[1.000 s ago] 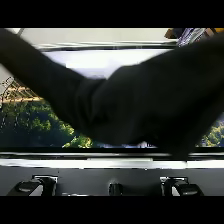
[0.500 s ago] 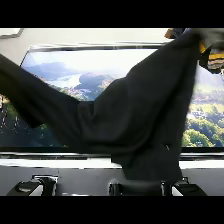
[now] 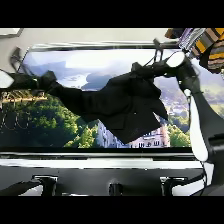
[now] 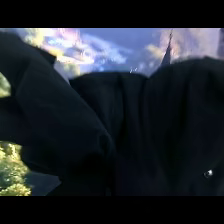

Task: Fold the clothes and pants, and hang the long-sleeved shirts on hangers.

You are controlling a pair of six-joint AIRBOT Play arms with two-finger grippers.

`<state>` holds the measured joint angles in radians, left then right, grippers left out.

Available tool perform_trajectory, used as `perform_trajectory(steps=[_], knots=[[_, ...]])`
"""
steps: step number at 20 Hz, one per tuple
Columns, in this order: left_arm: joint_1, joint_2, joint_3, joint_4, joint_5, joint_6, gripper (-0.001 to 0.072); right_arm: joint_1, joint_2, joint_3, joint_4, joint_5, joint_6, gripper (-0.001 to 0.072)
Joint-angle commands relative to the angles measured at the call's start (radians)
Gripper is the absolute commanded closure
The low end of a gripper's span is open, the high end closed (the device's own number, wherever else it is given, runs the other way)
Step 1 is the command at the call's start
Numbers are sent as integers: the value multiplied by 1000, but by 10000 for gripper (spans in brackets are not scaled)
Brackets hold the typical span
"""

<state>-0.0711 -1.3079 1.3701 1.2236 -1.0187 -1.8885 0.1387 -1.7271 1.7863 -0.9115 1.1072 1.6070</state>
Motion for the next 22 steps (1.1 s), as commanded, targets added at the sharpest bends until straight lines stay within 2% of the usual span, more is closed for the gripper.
perform_trajectory(steps=[1, 3, 5, 6, 7, 8, 11, 15, 18, 22], knots=[[1, -114, -11, -58, 14, 42, 691, -45, -36, 1, -20, 142, -58, 369], [1, -117, -11, -57, 14, 42, 691, -106, 19, -2, -81, 291, -107, 278], [1, -115, -11, -58, 10, 57, 691, -180, 102, -49, -193, 375, -130, 278], [1, -115, -11, -58, 0, 57, 691, -226, 150, -98, -201, 357, -122, 276], [1, -115, -11, -57, -9, 57, 691, -275, 201, -165, -201, 325, -112, 204], [1, -115, -11, -57, -16, 57, 690, -317, 242, -230, -200, 296, -101, 99], [1, -115, -11, -57, -20, 57, 690, -418, 300, -396, -200, 220, -87, 86], [1, -116, -11, -57, -19, 57, 690, -459, 246, -452, -180, 69, -47, 85], [1, -116, -11, -57, -20, 57, 690, -459, 151, -452, -138, 15, -64, 76], [1, -116, -11, -57, -20, 57, 690, -459, 37, -452, -105, 7, -162, 71]])
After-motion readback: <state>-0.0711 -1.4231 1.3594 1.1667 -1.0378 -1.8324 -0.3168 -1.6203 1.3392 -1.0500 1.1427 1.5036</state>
